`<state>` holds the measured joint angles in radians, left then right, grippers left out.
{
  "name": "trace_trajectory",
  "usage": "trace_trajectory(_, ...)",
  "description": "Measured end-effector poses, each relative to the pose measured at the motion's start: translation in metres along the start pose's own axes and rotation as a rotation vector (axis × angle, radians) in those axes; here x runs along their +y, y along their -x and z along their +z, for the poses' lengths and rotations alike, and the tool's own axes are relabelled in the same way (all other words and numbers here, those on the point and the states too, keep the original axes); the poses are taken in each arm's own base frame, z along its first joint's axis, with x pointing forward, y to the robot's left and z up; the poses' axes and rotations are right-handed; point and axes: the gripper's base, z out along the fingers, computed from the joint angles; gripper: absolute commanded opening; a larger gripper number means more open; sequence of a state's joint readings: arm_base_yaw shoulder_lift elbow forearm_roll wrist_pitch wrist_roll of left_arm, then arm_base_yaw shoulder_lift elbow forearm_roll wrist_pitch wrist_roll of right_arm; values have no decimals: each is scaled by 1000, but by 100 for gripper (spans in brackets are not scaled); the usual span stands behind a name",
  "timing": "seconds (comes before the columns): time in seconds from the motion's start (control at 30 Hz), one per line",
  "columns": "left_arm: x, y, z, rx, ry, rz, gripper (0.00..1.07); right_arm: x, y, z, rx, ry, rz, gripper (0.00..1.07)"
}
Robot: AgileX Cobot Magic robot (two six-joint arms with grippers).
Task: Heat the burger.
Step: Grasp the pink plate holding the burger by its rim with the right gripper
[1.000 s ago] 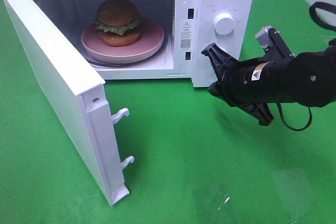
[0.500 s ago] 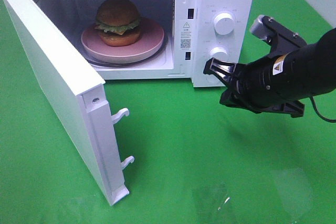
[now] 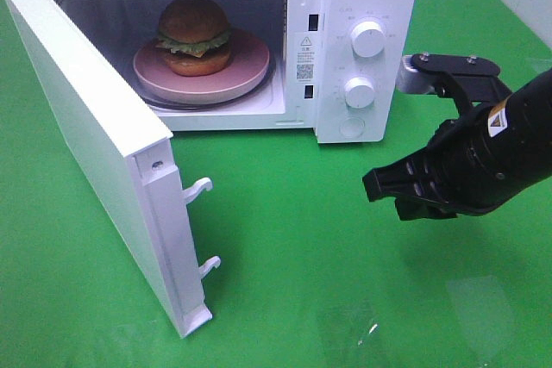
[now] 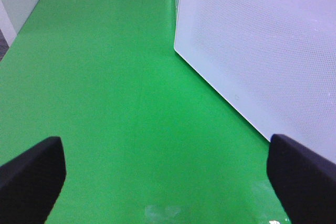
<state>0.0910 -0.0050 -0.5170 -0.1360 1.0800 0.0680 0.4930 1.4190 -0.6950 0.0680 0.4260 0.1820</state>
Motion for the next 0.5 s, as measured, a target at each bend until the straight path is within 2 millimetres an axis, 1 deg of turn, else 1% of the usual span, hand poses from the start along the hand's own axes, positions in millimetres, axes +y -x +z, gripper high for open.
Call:
trace_trajectory(0.07,0,0,0,0,0,0,98,-2,-4,-5,42,-14,-154,14)
trace_trajectory(0.1,0,0,0,0,0,0,98,-2,-4,-5,42,-14,-154,14)
trace_trajectory(0.13,0,0,0,0,0,0,98,-3,-5,-8,74,-25,-232,15)
trace_trajectory(0.17,0,0,0,0,0,0,98,-3,-5,-8,74,-25,-232,15)
trace_trajectory(0.2,0,0,0,0,0,0,98,-3,-4,-11,98,-34,-311,15)
trace_trajectory(0.23,0,0,0,0,0,0,98,-3,-4,-11,98,-34,-311,15)
trace_trajectory(0.27,0,0,0,0,0,0,98,-3,0,-15,113,-40,-400,15)
trace_trajectory(0.3,0,0,0,0,0,0,98,-3,0,-15,113,-40,-400,15)
trace_trajectory(0.33,0,0,0,0,0,0,98,-2,6,-19,118,-47,-485,15)
trace_trajectory(0.37,0,0,0,0,0,0,98,-2,6,-19,118,-47,-485,15)
trace_trajectory(0.43,0,0,0,0,0,0,98,-1,13,-24,124,-47,-607,16)
trace_trajectory(0.47,0,0,0,0,0,0,98,-1,13,-24,124,-47,-607,16)
trace_trajectory(0.5,0,0,0,0,0,0,98,0,17,-28,121,-45,-692,16)
